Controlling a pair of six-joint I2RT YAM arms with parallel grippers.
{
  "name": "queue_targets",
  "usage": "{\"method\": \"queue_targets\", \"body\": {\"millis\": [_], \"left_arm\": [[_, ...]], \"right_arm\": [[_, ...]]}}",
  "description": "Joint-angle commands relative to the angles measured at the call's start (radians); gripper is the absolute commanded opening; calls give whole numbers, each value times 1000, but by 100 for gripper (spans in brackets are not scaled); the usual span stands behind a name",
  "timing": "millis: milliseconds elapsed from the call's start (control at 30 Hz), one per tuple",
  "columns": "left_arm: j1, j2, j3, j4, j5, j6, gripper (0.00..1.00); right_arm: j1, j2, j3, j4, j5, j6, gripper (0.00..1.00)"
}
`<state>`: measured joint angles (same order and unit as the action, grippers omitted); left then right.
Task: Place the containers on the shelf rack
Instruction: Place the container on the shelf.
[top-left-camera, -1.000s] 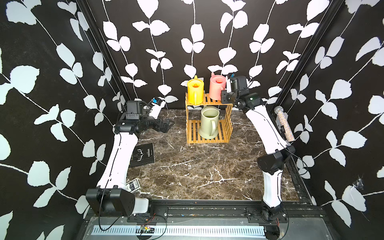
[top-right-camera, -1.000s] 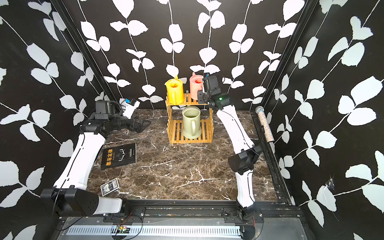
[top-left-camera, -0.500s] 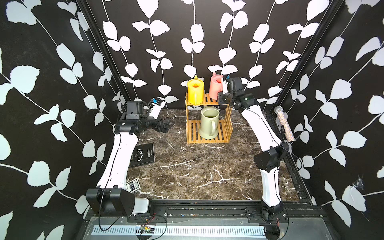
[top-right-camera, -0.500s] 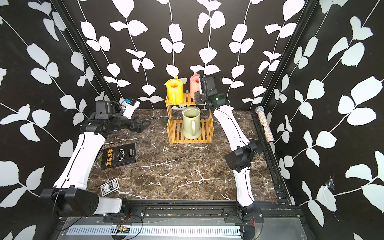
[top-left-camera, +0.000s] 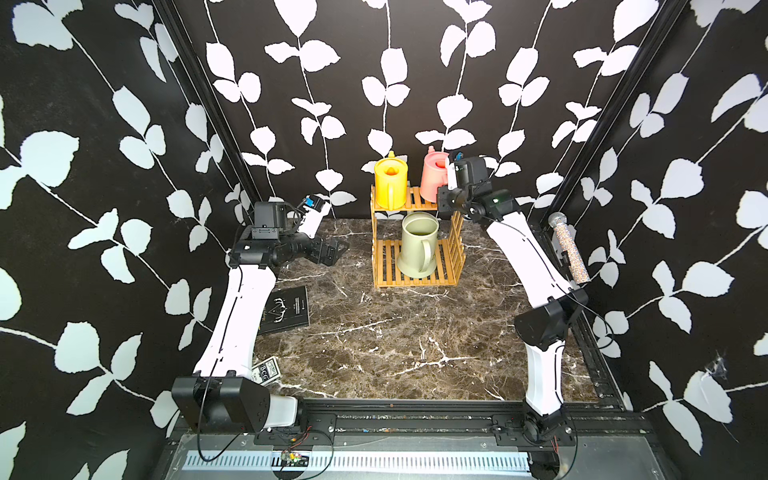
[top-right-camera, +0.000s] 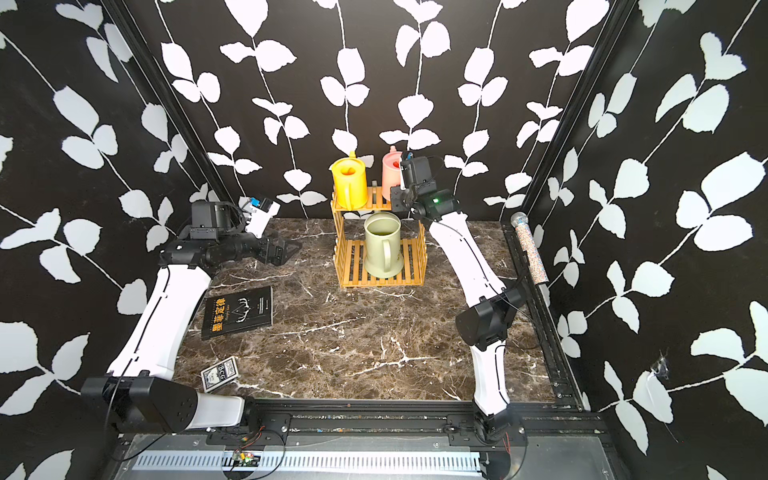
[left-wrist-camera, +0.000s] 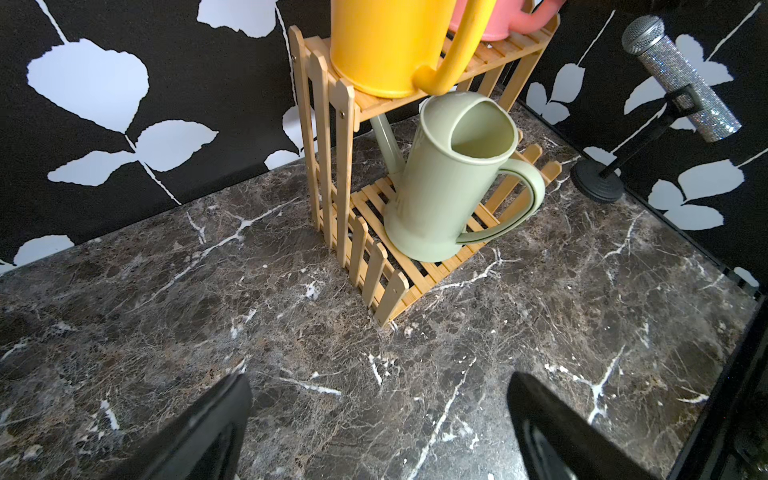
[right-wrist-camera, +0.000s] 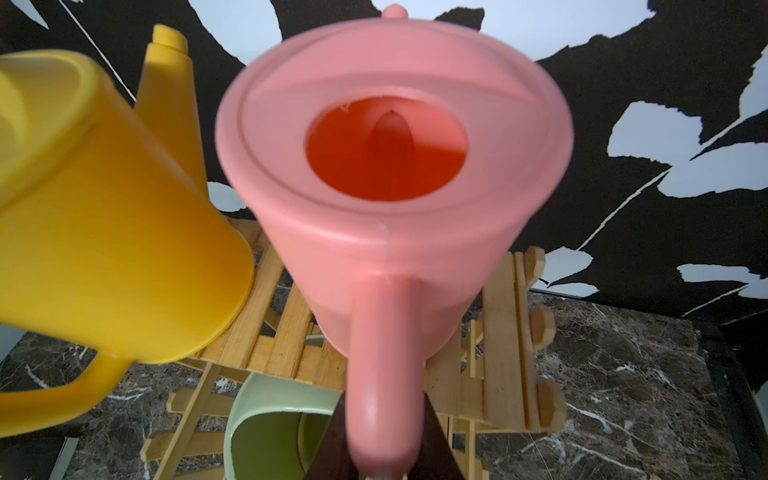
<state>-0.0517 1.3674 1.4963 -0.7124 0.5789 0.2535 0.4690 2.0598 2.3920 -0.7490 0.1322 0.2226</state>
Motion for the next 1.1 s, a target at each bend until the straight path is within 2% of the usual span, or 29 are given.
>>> {"method": "queue_targets", "body": {"millis": [0, 467, 867, 1067], "left_arm": [[-4, -17, -15, 11, 8, -10, 99], [-4, -19, -22, 13, 9, -10, 98], [-4, -19, -25, 13, 9, -8, 98], [-4, -20, -27, 14, 7, -8, 98]], "right_arm": [[26, -56, -2, 11, 61, -30, 13], [53, -103, -112, 48, 191, -46, 13], [54, -88, -115, 66, 143, -10, 16], [54, -86, -117, 65, 150, 6, 26]]}}
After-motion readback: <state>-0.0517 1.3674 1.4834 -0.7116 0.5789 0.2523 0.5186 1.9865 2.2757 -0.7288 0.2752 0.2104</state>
